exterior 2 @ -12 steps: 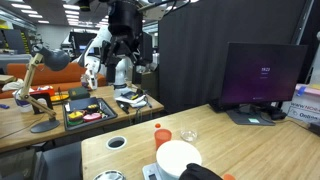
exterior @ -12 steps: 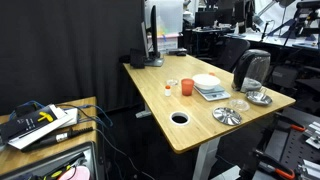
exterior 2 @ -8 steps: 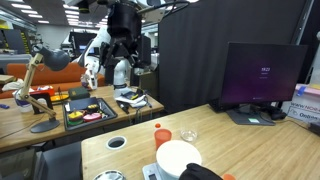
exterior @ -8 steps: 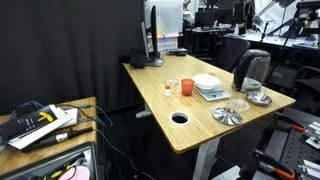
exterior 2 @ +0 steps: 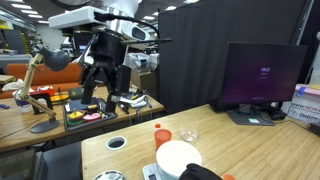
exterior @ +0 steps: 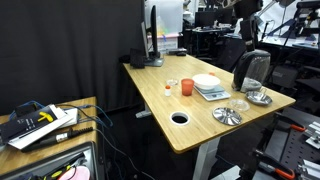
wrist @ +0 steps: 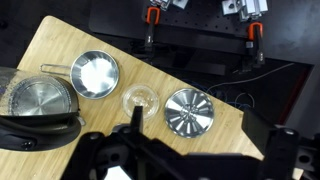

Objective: Cover the pan with the lid on the table

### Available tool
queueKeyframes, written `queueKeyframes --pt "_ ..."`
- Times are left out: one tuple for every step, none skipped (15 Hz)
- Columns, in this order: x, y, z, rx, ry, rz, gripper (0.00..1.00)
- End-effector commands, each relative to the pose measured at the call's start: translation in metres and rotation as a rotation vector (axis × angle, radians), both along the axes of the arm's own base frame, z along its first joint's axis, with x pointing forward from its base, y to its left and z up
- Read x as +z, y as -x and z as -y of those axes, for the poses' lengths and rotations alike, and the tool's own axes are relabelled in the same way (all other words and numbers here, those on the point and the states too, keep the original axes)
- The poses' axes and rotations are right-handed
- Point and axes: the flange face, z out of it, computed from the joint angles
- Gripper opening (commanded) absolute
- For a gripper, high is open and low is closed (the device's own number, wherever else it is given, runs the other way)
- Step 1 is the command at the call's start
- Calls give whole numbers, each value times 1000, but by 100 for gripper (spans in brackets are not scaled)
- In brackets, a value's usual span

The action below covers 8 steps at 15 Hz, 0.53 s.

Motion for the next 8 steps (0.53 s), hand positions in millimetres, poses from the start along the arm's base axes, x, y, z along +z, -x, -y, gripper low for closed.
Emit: queueKeyframes --pt "1 0 0 1 0 1 100" --pt "2 0 0 1 -1 2 100" --pt "2 0 0 2 -1 2 100" --pt "2 0 0 2 -1 2 100" --pt "1 -3 -2 12 -19 -1 100" --pt "-4 -5 -7 46 -61 18 100" --pt "-9 -6 -11 68 -95 22 100" --pt "-24 -4 -17 94 -151 0 100"
